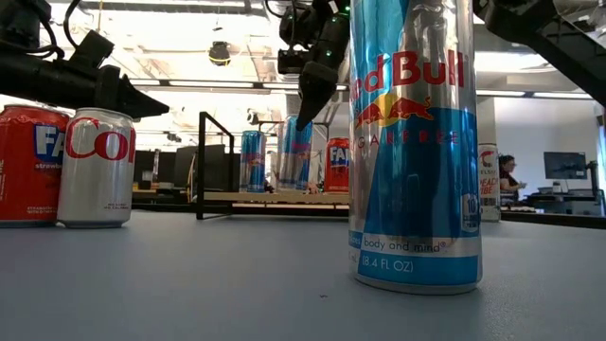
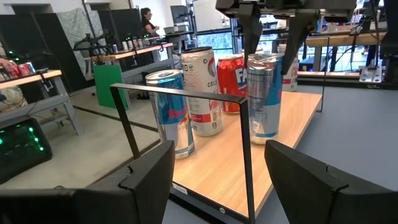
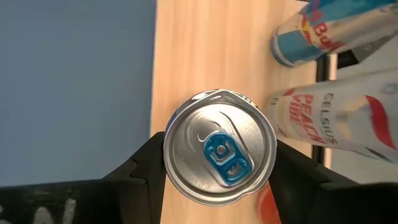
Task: Place canned beverage on shelf
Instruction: Put the top blue soda can on the shelf aligned with the other blue soda can
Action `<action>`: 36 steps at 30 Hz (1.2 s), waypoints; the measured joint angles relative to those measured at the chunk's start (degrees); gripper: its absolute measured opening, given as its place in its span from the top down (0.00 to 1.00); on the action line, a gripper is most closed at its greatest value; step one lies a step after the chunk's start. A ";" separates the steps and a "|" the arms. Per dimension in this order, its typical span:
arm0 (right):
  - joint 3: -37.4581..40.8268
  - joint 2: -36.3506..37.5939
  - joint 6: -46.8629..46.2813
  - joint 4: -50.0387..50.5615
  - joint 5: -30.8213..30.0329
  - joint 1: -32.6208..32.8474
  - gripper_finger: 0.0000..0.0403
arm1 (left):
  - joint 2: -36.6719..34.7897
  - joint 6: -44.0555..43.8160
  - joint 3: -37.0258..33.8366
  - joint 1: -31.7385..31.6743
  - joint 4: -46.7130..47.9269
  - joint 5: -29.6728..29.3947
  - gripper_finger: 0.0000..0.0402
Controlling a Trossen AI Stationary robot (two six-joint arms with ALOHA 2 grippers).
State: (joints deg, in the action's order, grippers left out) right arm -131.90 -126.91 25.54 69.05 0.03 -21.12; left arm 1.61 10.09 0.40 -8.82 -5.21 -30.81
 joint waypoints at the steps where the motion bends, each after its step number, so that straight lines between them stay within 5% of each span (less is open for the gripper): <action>1: 0.00 0.00 0.00 -0.08 -0.18 0.00 0.45 | 0.00 0.00 -0.01 -0.01 0.00 0.02 0.40; 36: 0.04 0.02 -3.02 0.41 -2.14 0.17 0.39 | 0.00 0.00 -0.02 0.00 0.02 0.02 0.40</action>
State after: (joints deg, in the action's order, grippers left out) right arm -131.85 -126.89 22.52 69.45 -2.11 -20.95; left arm 1.61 10.09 0.38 -8.82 -5.20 -30.79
